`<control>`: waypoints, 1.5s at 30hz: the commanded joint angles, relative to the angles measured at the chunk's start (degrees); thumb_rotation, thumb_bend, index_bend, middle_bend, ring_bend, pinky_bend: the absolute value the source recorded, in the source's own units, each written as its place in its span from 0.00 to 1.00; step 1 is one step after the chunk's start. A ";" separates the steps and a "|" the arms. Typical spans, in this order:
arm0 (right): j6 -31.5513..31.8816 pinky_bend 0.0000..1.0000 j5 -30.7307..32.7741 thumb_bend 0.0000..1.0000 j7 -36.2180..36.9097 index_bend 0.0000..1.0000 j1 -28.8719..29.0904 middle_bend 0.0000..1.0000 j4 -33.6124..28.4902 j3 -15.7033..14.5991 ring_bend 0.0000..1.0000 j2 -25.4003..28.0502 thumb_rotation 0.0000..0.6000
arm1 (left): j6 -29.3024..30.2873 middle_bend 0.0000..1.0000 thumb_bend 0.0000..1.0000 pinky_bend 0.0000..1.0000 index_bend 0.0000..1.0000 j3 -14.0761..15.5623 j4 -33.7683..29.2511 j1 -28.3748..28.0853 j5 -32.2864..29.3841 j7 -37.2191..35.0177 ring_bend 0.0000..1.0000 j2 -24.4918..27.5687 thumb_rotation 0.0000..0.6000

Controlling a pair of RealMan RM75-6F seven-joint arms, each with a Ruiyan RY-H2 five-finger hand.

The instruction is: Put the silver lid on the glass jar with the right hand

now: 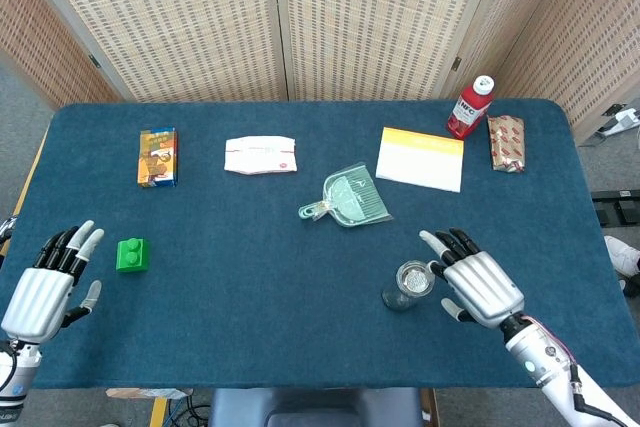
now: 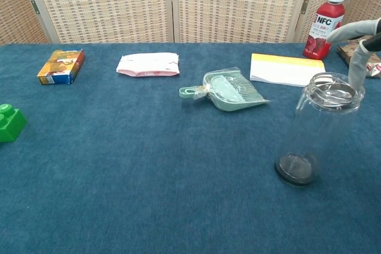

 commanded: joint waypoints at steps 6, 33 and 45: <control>-0.74 0.00 0.92 0.32 -0.39 0.41 0.15 0.00 0.70 -0.06 0.00 -0.66 1.00 | 0.03 0.00 0.42 0.07 0.00 0.03 -0.05 0.00 0.06 0.08 0.00 -0.02 1.00; 13.65 0.00 -14.81 0.31 9.66 0.26 -9.64 0.00 2.84 -2.15 0.00 2.68 1.00 | -0.50 0.00 0.42 0.07 0.00 0.03 0.13 -0.15 -0.28 0.34 0.00 -0.12 1.00; 35.05 0.00 -21.22 0.30 8.74 0.13 -23.62 0.00 24.06 -3.58 0.00 -10.21 1.00 | -2.09 0.00 0.42 0.07 0.00 0.39 0.27 -0.71 -0.46 1.98 0.00 -0.87 1.00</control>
